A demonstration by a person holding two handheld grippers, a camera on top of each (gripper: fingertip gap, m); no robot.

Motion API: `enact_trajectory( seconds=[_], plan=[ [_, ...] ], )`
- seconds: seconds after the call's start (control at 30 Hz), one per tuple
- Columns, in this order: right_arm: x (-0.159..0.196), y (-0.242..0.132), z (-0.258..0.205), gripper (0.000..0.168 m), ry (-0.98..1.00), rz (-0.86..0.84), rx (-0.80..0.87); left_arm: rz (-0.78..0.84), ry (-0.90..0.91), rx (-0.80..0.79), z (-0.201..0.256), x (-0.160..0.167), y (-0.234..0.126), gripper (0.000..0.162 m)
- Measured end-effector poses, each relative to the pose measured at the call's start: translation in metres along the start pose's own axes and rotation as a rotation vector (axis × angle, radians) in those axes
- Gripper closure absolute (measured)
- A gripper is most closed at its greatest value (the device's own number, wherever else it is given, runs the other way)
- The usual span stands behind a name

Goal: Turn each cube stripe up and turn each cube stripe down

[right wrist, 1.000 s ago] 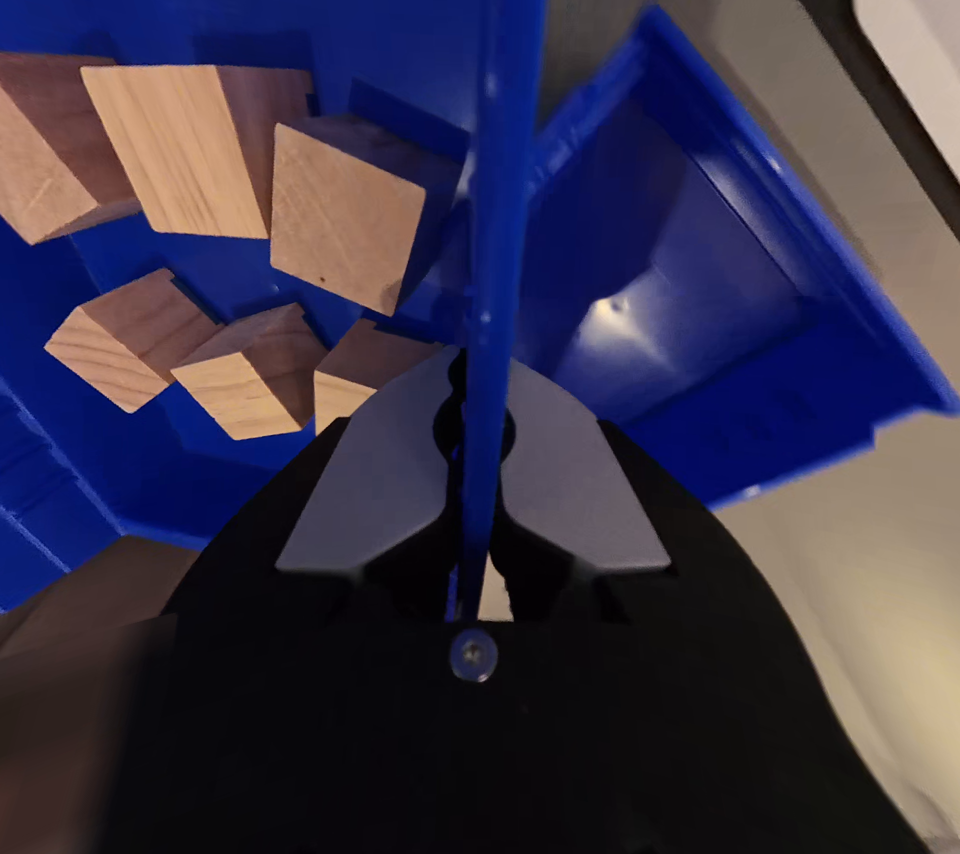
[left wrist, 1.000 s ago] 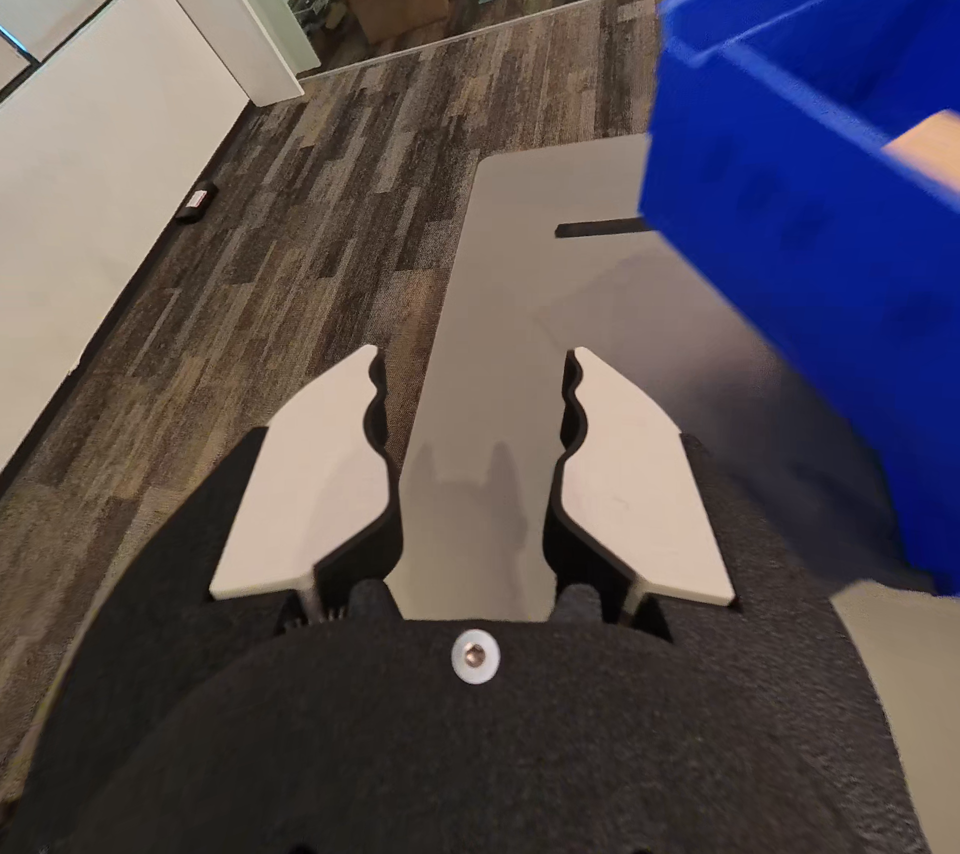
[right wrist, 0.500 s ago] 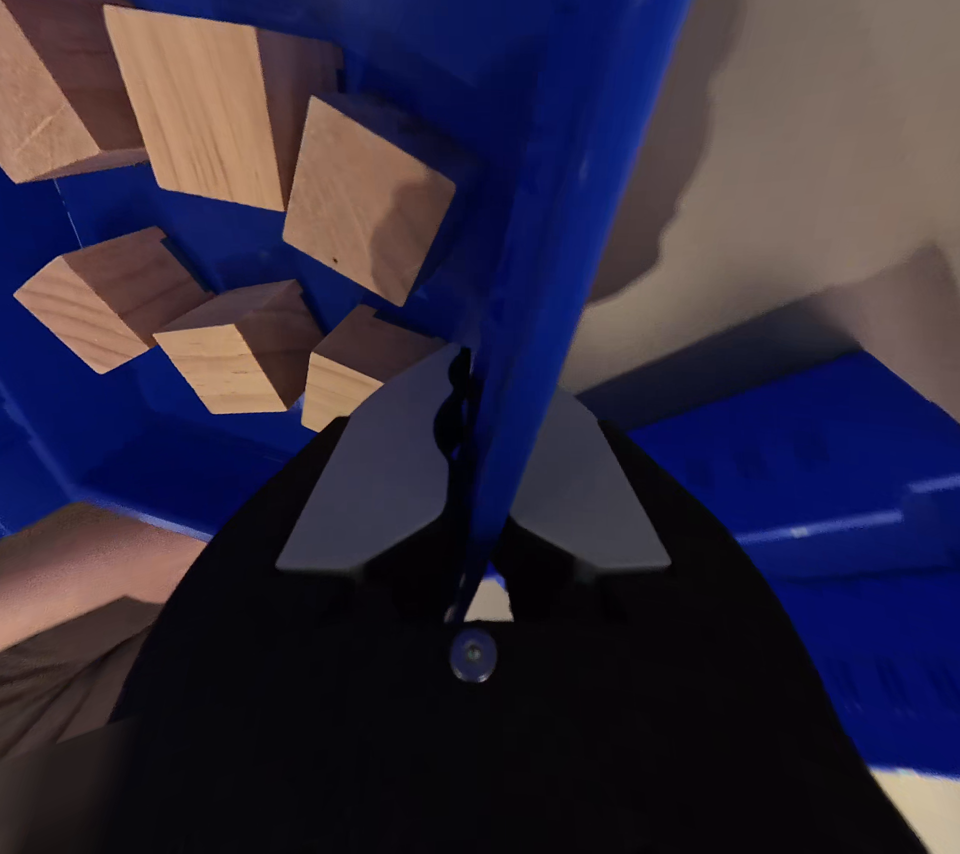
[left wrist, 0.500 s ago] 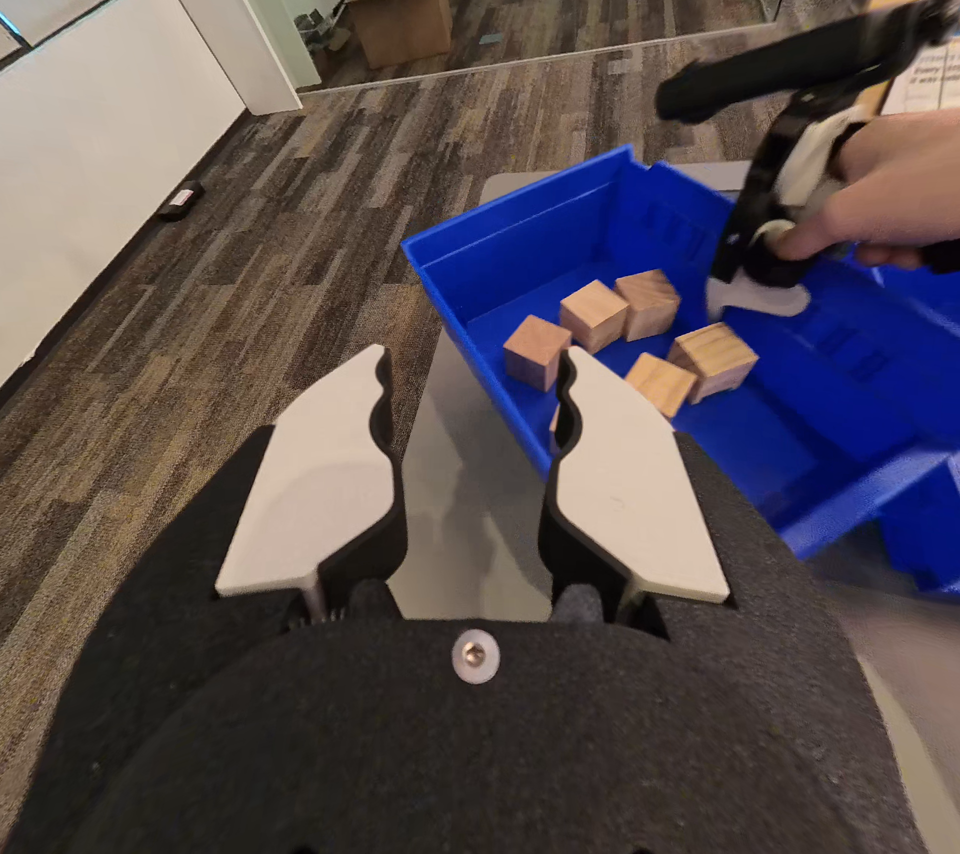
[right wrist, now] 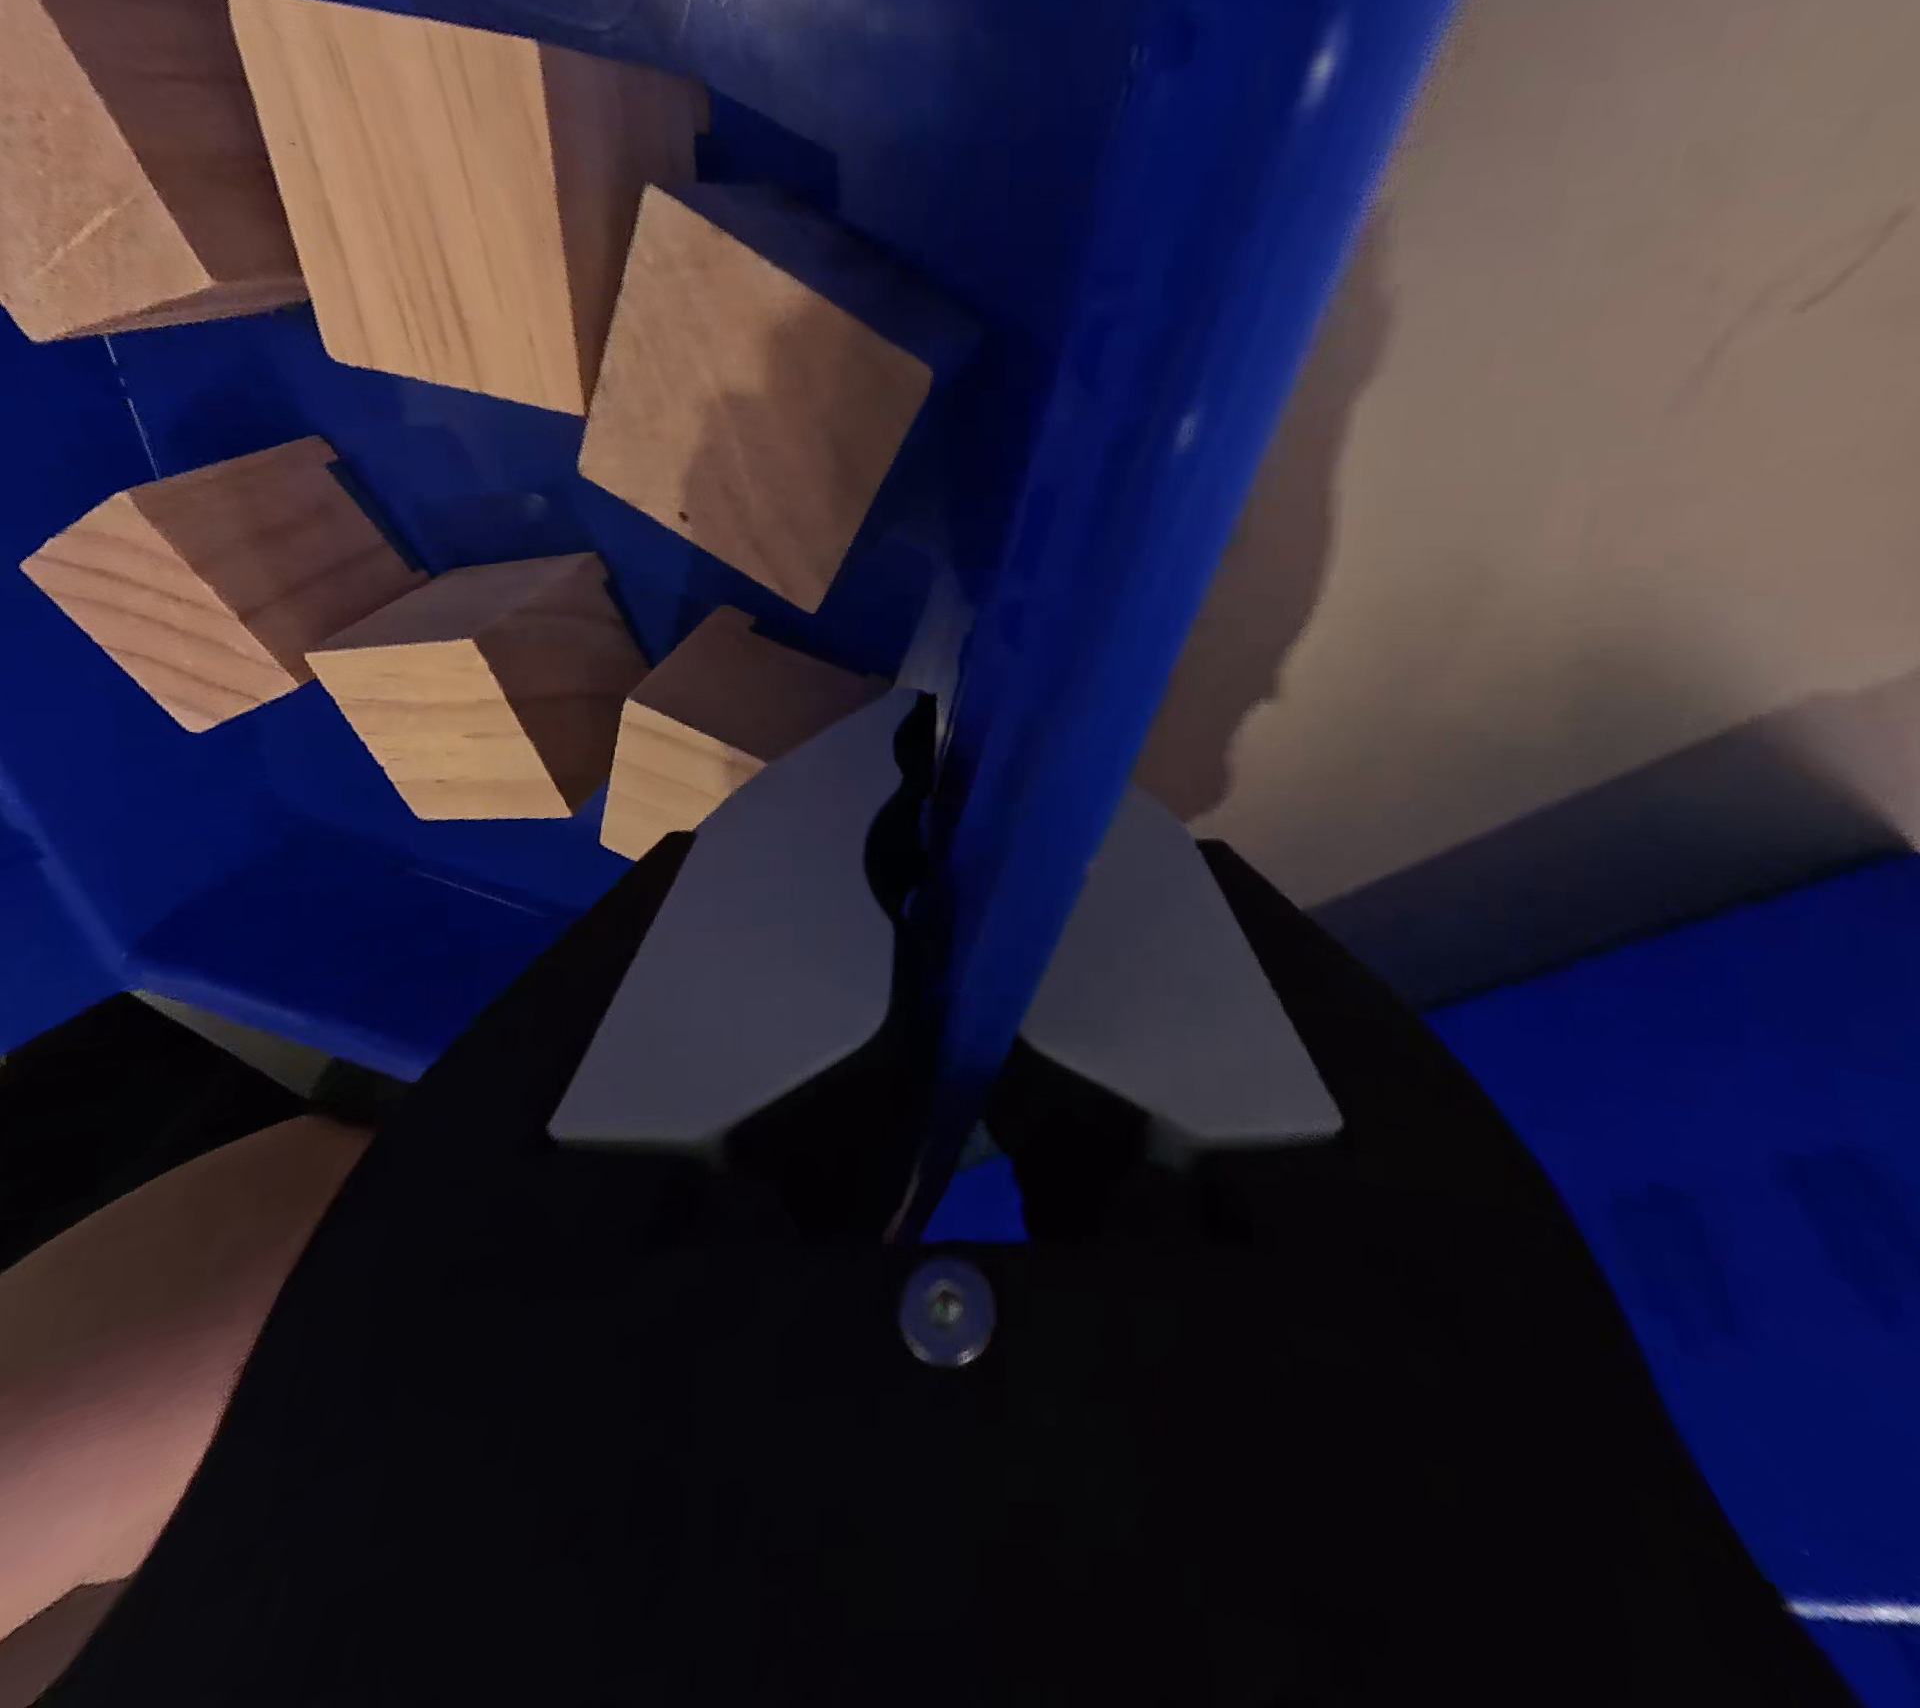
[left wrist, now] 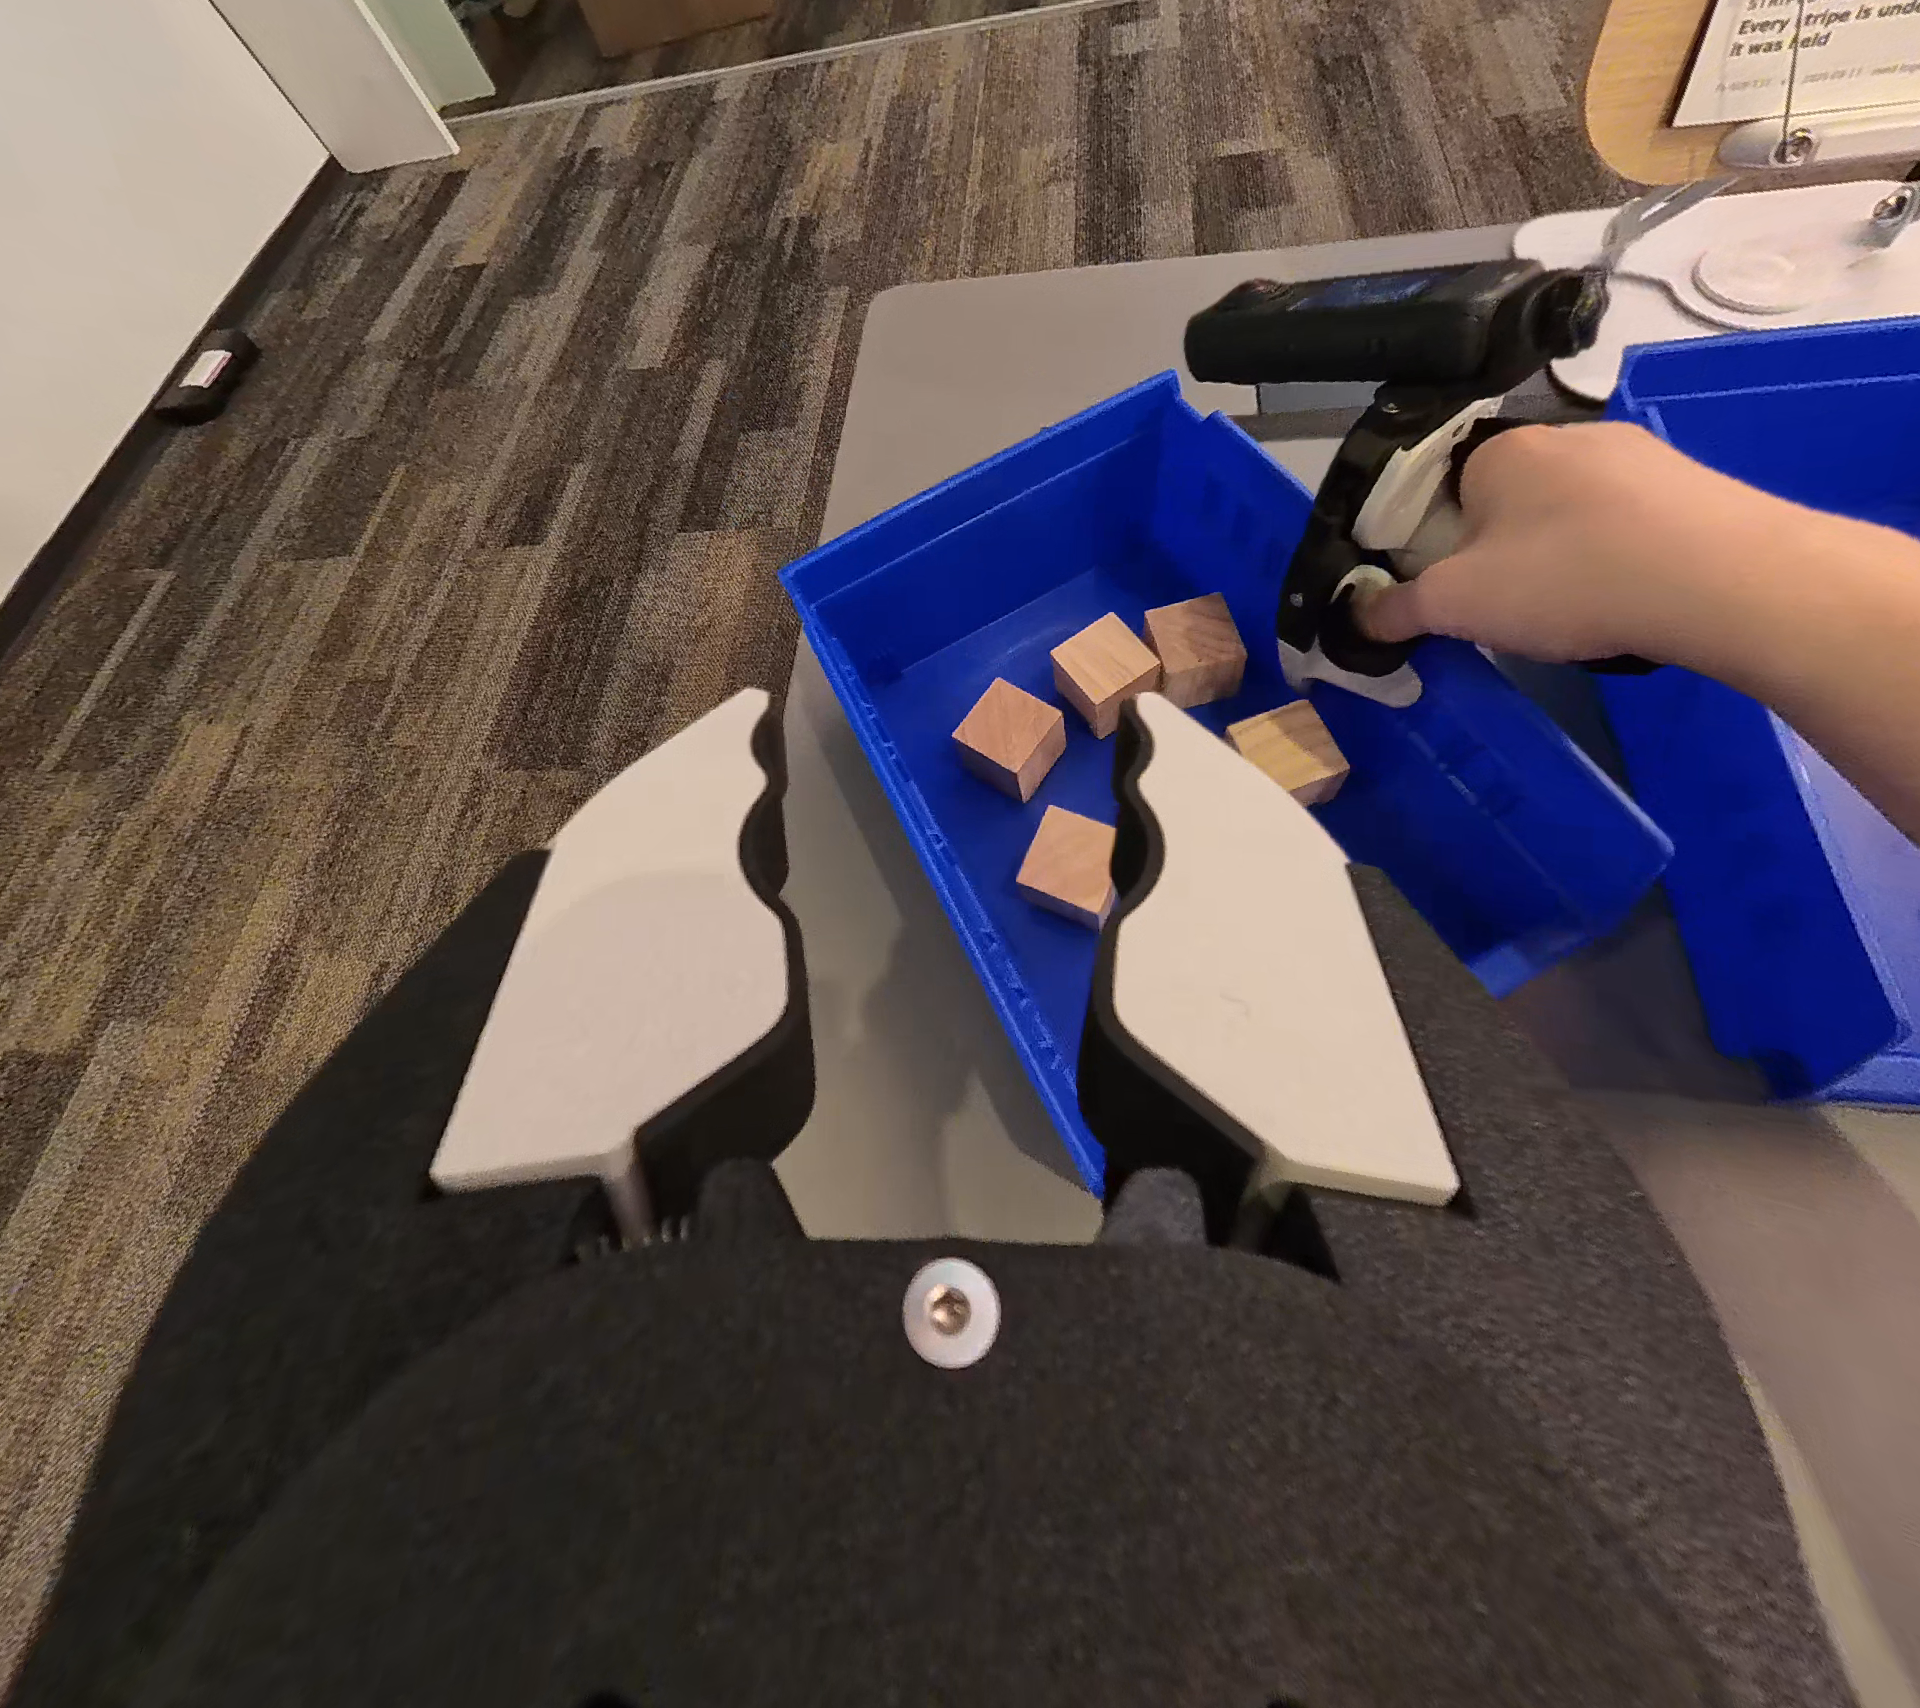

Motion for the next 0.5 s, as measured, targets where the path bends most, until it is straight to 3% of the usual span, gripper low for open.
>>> enact_trajectory(
  seconds=[0.13, 0.27, 0.37, 0.5],
  plan=[
    [-0.004, -0.015, 0.004, 0.155, -0.024, 0.105, 0.034, -0.012, 0.017, 0.009, 0.006, -0.002, 0.003, 0.101],
    [-0.007, -0.092, 0.027, 0.147, -0.069, 0.489, 0.199, -0.021, 0.049, 0.028, 0.015, -0.004, 0.006, 0.1],
    [0.045, -0.152, 0.072, 0.141, -0.037, 0.698, 0.363, -0.029, 0.075, 0.051, 0.023, -0.006, 0.007, 0.1],
    [0.148, -0.144, 0.176, 0.114, 0.263, 0.533, 0.415, -0.029, 0.104, 0.071, 0.033, -0.01, 0.01, 0.1]
  ],
)
Point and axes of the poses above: each gripper's, where its closed fingertips meet, y out along the fingers, x out of its underside, z = x × y across the jaws, the point moved 4 cm from there along -y, back along the fingers, and after that the axes turned 14 degrees about x, right-handed, at the moved point
